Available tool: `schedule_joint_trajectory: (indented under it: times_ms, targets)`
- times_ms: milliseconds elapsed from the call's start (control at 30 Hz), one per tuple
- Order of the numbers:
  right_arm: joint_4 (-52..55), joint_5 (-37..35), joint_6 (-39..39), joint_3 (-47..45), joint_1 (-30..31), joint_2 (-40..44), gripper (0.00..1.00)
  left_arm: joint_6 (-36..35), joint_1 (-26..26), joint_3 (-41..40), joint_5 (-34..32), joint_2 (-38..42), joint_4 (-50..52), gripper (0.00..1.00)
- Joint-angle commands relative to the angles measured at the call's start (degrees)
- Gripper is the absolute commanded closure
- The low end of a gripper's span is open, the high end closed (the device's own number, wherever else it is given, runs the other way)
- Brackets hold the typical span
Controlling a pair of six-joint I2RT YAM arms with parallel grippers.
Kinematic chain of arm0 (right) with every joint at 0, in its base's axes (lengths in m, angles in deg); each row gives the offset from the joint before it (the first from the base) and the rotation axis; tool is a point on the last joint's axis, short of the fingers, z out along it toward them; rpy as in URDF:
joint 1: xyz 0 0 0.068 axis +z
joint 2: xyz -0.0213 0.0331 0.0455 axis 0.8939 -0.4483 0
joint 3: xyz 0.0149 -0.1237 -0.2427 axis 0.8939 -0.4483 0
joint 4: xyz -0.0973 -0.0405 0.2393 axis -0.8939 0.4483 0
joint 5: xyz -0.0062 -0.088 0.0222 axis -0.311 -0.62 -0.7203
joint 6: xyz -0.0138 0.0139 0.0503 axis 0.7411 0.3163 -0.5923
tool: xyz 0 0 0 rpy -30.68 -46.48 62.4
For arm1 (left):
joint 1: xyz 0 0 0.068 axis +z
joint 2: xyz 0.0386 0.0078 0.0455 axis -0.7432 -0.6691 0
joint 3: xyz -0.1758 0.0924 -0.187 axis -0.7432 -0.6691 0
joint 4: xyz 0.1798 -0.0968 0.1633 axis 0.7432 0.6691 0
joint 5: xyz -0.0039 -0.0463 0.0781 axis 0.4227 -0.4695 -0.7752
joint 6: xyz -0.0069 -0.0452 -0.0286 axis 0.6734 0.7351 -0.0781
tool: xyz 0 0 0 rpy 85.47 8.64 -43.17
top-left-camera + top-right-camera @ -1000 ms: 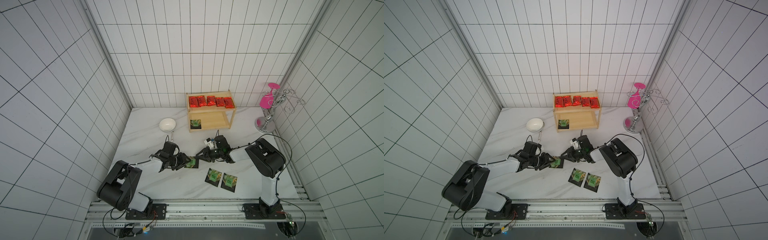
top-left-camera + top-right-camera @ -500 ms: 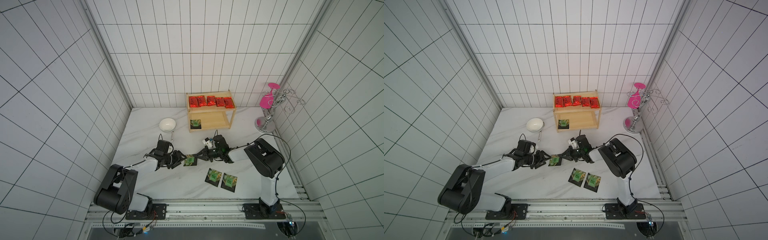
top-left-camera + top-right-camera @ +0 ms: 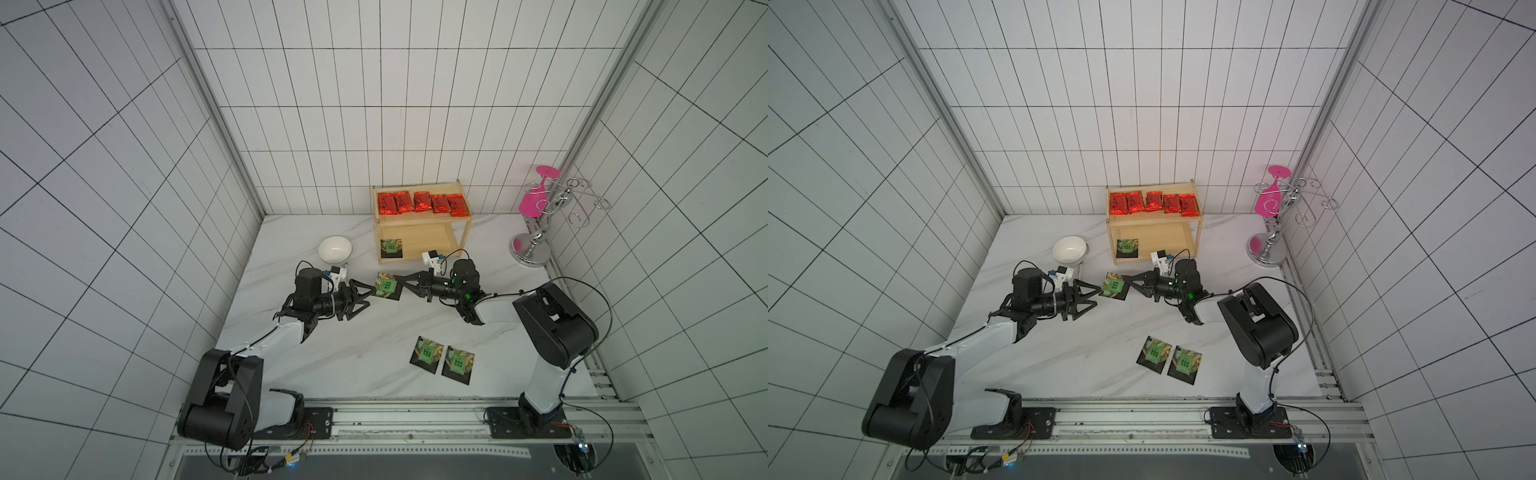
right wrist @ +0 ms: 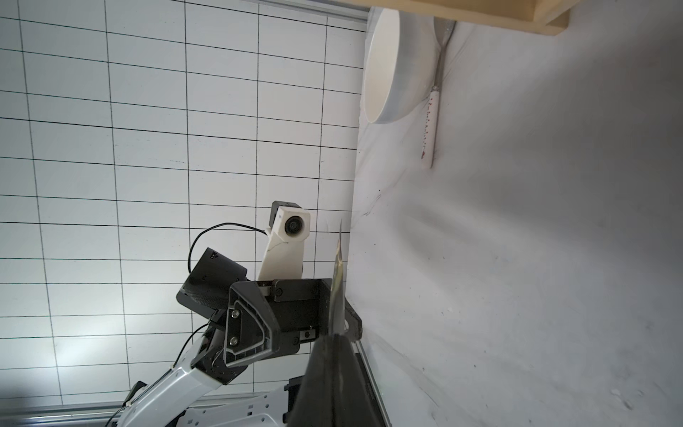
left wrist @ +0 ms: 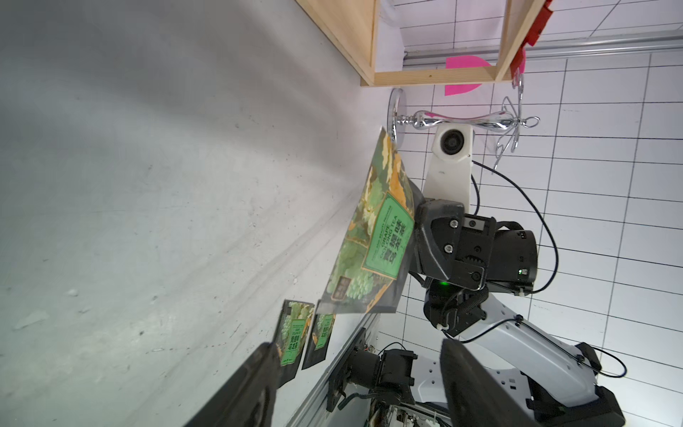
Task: Place the tea bags on the shelf by color
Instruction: Pick up the tea bag from the center of the board.
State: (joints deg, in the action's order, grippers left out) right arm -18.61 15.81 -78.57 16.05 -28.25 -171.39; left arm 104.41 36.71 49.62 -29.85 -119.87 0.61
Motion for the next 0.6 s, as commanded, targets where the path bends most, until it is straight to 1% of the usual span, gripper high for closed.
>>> schedule_joint_trajectory:
  times_ms: [0,200,267,433,567]
  targets:
    - [-6.1,-1.0,-3.9,0.2,1.0,-1.7,1.00,3.2,-1.2,-0.2,2.2,0.0,-7.2,0.28]
    - [-8.0,-1.9,-5.1,-1.0,2.1,-1.6,1.00,1.3,-1.3,0.3,0.2,0.3,-4.1,0.36]
    - [-7.5,-2.0,-4.9,-1.3,2.7,-1.4,1.00,1.2,-1.3,0.4,-0.4,0.6,-3.7,0.40]
    - [-7.5,-2.2,-4.8,-2.2,3.4,-1.1,1.00,-1.1,-1.0,1.0,-2.1,2.6,0.0,0.58]
    - [-6.6,-1.8,-4.3,-2.7,3.6,-0.2,1.00,-2.7,-0.2,1.2,-3.6,4.2,2.5,0.67]
